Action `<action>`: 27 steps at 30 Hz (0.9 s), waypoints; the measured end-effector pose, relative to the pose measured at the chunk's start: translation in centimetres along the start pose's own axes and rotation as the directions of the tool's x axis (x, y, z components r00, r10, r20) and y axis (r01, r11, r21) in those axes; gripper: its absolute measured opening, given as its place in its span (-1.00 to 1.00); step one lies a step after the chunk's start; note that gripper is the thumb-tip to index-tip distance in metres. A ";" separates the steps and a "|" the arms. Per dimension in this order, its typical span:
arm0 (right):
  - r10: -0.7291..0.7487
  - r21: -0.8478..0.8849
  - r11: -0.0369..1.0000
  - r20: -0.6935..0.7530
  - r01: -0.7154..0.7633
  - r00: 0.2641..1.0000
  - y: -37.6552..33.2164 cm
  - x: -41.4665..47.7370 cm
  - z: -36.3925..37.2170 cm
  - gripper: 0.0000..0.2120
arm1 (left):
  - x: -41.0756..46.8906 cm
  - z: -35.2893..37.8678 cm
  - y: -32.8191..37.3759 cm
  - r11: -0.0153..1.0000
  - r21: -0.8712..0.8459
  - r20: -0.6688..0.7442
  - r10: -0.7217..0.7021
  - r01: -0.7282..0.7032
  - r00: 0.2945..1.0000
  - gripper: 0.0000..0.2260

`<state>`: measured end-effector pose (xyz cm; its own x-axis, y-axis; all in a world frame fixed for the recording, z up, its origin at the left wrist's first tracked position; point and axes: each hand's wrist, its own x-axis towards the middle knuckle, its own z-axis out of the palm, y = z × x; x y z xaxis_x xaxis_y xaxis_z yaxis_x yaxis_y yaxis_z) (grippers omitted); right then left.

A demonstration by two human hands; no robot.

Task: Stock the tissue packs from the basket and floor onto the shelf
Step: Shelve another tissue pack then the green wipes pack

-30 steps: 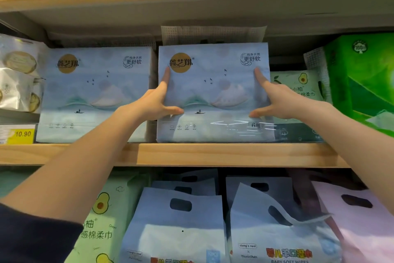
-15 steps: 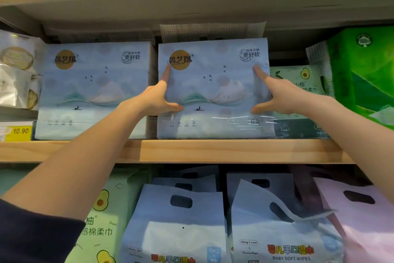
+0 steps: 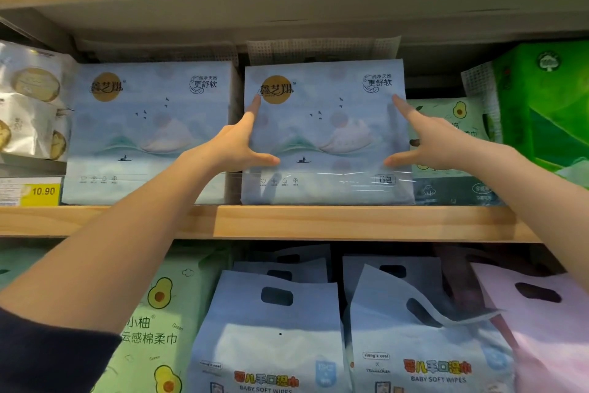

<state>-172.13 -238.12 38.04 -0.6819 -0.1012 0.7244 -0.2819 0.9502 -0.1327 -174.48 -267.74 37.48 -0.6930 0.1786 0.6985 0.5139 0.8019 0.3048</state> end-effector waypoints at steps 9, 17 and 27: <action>-0.005 -0.021 1.000 -0.021 0.005 1.000 -0.3 0.0 -0.1 0.02 | 0.3 0.0 -0.2 1.000 0.003 -0.030 0.028 -0.028 0.999 -0.06; 0.004 -0.061 0.998 -0.032 -0.006 0.999 -0.6 -0.9 -0.8 -0.05 | 0.1 -0.8 -0.4 0.996 0.044 -0.026 0.076 -0.075 0.997 -0.07; 0.022 -0.142 0.989 -0.043 -0.028 0.999 -4.0 -6.5 -3.5 -0.10 | -5.1 -4.2 -0.2 0.985 0.109 -0.002 0.137 -0.136 0.991 -0.21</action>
<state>-164.23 -240.21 36.27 -0.6584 -0.0671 0.7497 -0.1639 0.9849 -0.0559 -168.97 -271.23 36.55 -0.6151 0.2858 0.7348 0.5454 0.8272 0.1348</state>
